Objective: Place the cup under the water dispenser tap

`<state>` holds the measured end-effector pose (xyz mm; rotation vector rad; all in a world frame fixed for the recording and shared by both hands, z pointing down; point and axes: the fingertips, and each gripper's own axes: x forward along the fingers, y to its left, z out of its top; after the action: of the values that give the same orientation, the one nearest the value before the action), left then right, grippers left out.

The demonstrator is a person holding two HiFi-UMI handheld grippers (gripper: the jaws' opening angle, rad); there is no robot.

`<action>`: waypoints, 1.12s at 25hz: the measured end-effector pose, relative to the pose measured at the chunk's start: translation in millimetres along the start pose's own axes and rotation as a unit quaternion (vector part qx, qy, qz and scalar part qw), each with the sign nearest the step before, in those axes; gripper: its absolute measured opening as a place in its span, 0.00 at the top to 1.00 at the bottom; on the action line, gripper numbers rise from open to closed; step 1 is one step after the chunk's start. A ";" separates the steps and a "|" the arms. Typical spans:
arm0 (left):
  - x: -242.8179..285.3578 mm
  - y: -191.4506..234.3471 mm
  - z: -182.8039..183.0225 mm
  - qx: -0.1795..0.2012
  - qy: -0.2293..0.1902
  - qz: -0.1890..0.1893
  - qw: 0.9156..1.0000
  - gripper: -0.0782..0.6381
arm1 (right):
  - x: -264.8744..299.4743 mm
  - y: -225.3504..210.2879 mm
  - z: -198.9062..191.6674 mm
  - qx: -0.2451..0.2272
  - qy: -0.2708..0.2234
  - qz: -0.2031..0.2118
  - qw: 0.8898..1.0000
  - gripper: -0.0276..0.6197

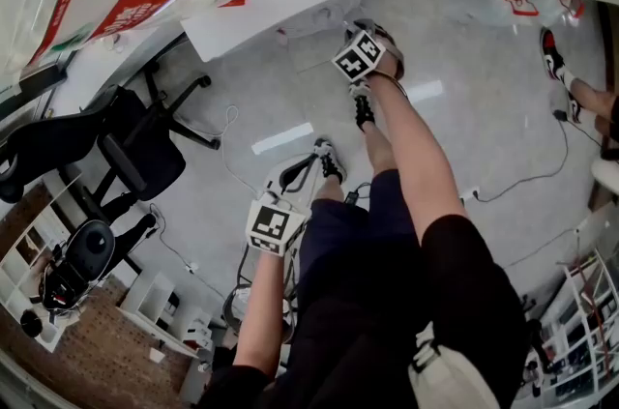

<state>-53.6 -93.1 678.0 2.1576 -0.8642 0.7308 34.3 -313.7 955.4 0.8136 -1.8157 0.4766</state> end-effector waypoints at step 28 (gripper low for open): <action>-57.9 -40.8 44.4 0.110 -0.074 -0.035 0.991 0.89 | -311.8 64.5 -40.8 0.038 -0.195 0.012 0.980 0.96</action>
<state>-48.4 -84.1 595.1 2.4518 -0.8096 0.6627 85.2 -146.6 686.0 0.9899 -2.1793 0.4250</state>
